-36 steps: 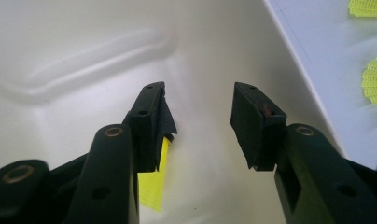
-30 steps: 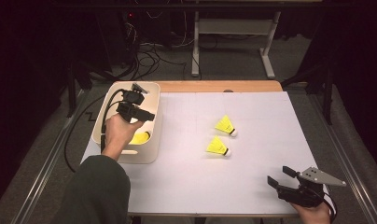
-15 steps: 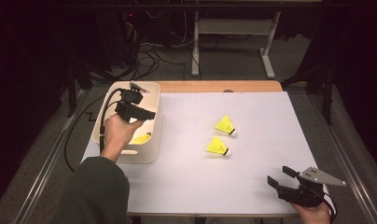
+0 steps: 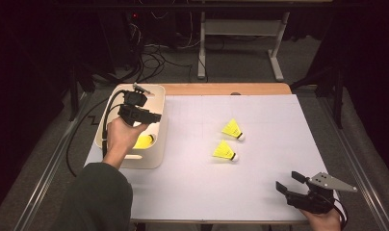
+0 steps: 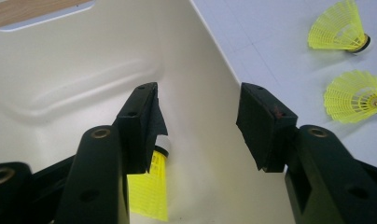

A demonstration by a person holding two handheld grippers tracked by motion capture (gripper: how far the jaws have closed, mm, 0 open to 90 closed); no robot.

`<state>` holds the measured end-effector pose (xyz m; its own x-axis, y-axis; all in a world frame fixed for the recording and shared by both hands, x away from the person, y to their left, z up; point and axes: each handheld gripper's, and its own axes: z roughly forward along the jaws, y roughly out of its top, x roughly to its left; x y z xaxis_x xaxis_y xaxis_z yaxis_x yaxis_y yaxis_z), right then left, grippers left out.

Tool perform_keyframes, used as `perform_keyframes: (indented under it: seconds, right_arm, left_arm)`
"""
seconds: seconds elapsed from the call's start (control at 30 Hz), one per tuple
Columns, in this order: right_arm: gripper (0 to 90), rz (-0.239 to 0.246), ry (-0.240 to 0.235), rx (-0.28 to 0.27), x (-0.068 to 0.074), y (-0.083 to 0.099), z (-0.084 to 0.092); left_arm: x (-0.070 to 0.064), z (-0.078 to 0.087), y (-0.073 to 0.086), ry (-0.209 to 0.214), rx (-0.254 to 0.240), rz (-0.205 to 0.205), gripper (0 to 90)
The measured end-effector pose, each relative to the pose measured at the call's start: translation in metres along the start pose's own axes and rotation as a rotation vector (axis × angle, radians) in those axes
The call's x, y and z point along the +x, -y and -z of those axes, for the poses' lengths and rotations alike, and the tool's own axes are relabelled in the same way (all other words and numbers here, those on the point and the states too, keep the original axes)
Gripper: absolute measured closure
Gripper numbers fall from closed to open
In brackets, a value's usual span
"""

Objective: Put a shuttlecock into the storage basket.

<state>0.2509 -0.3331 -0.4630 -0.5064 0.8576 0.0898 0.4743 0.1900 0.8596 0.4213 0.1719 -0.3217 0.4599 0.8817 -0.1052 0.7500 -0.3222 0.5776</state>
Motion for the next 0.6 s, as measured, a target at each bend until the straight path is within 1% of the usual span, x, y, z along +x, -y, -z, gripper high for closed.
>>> perform_keyframes:
  seconds: [0.3,0.6]
  right_arm:
    - [25.9,0.002,-0.002,0.002,0.001,0.0,-0.001]
    - [25.9,0.001,0.0,0.001,0.001,0.0,0.0]
  left_arm:
    - [-0.006,0.011,0.004,0.012,-0.031,-0.02,48.8]
    - [-0.011,0.01,0.002,0.028,-0.039,-0.028,48.7]
